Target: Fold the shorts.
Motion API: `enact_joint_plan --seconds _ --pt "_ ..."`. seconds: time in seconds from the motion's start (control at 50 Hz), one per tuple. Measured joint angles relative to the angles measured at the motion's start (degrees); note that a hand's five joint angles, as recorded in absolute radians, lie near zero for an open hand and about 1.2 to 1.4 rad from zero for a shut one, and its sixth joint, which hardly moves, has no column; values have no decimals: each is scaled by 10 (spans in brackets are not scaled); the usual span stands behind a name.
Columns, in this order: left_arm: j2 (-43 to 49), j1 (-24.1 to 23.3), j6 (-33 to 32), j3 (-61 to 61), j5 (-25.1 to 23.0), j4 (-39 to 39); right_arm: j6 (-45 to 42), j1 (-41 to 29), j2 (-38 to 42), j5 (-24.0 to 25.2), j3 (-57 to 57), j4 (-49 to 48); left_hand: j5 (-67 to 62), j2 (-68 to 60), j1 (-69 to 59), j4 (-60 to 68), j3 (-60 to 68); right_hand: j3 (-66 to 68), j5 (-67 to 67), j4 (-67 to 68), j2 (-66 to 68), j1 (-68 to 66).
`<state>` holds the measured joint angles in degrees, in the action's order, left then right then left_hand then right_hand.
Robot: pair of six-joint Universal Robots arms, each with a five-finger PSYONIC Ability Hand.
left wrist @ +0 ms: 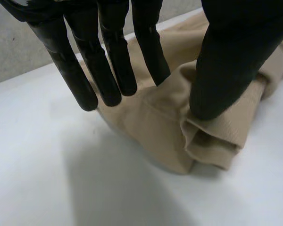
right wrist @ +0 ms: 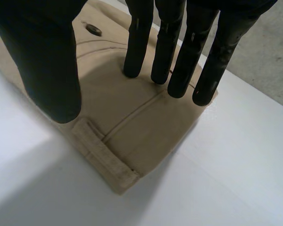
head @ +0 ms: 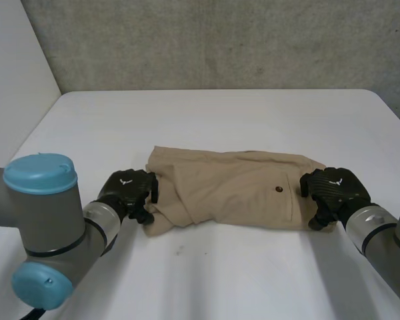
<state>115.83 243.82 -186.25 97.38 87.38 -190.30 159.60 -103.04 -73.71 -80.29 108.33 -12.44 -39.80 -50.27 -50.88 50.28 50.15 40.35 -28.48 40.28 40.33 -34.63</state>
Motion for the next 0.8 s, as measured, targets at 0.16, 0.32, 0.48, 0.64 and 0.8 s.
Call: enact_joint_plan --seconds 0.16,0.32,0.48,0.64,0.8 --pt "28 6 -5 -4 2 -17 -5 -1 24 -16 -1 -35 -163 -181 -138 180 179 266 -253 269 267 -185" --pt "-8 17 -21 20 5 -18 -12 9 27 -29 -2 -56 -163 -181 -138 180 179 273 -257 279 272 -185" --pt "-64 58 -103 76 3 -33 -34 13 31 -34 -5 -59 -163 -183 -138 182 179 273 -257 279 272 -185" --pt "-71 66 -147 98 0 -50 -41 11 33 -34 -6 -57 -163 -183 -138 182 180 273 -257 279 272 -188" --pt "-95 18 -143 99 3 -48 -26 15 20 -35 -1 -52 -89 -79 -69 82 84 76 -104 78 72 -68"
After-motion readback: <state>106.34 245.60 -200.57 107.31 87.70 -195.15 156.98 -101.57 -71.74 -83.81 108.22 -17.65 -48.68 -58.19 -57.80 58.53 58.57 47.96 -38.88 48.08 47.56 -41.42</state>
